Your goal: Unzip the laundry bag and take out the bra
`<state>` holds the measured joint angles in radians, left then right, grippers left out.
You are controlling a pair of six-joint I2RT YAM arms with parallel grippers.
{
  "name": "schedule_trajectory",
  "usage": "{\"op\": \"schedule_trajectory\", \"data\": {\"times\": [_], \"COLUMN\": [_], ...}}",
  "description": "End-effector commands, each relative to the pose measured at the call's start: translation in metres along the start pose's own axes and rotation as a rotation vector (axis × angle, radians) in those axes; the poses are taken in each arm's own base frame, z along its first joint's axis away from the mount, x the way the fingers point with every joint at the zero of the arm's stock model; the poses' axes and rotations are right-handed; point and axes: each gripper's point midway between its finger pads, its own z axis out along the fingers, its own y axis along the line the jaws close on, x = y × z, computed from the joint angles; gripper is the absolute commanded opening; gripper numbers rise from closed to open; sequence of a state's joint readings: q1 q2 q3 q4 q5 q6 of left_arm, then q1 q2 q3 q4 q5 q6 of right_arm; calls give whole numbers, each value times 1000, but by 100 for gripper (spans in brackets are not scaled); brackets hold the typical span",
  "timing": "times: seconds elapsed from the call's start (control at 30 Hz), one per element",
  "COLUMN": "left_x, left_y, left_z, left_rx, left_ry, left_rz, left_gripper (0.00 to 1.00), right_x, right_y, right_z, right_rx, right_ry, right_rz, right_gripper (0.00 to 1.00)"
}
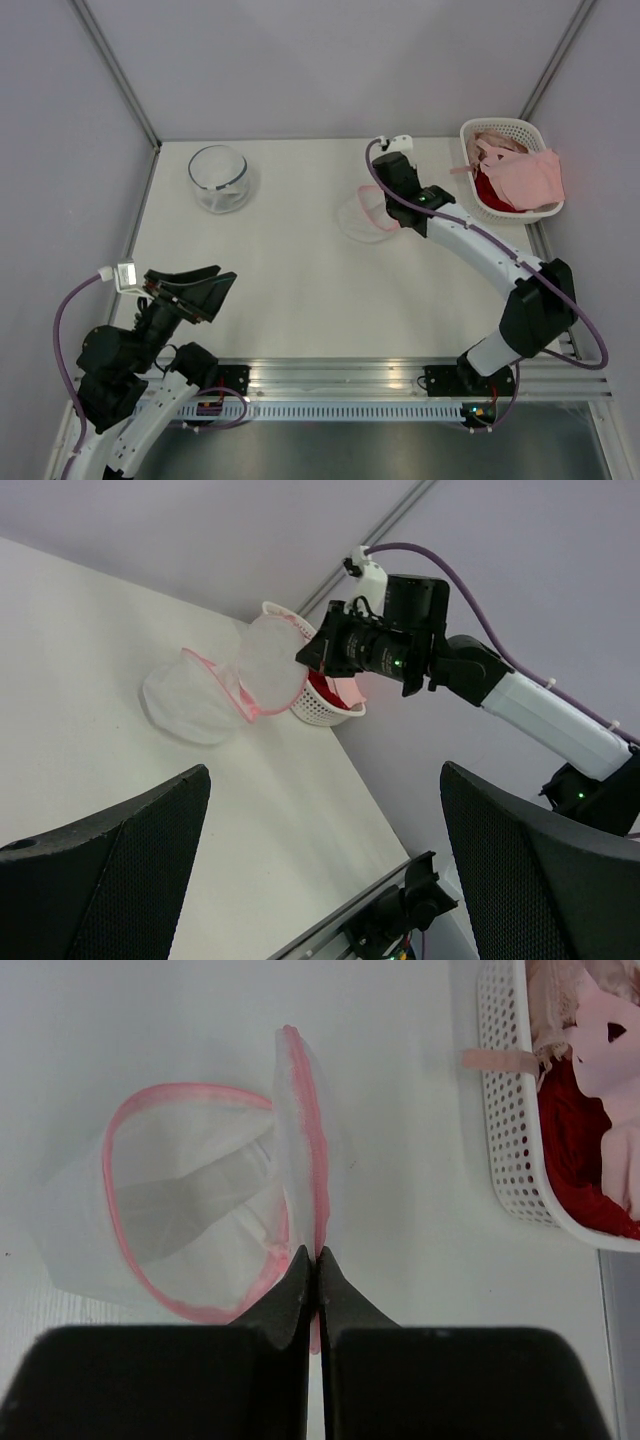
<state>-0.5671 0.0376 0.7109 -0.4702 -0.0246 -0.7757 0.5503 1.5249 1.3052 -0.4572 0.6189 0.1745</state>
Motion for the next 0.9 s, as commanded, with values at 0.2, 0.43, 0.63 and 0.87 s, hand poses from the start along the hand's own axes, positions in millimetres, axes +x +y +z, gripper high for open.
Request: {"op": "schedule_trajectory", "data": {"times": [0.2,0.43,0.63,0.87], "left_x": [-7,-10,-9,-11], "left_y": [-5,-8,-8,-8], "left_z": [-6,-12,-12,-12], "left_rx": [25,45,45,43], "left_ry": [-33,-54,-51,-58], "left_rz": [5,-2,-8,-8], "left_gripper": [100,100,100,99], "right_x": [-16,-14,-1,22], "right_y": [71,119,168,217], "right_z": [-4,-6,-7,-34], "right_rx": [119,72,-132,-370], "right_ry": [-73,-107,-125,-154], "right_rz": [-258,-373,-440,-524], "right_gripper": [0,0,0,15]}}
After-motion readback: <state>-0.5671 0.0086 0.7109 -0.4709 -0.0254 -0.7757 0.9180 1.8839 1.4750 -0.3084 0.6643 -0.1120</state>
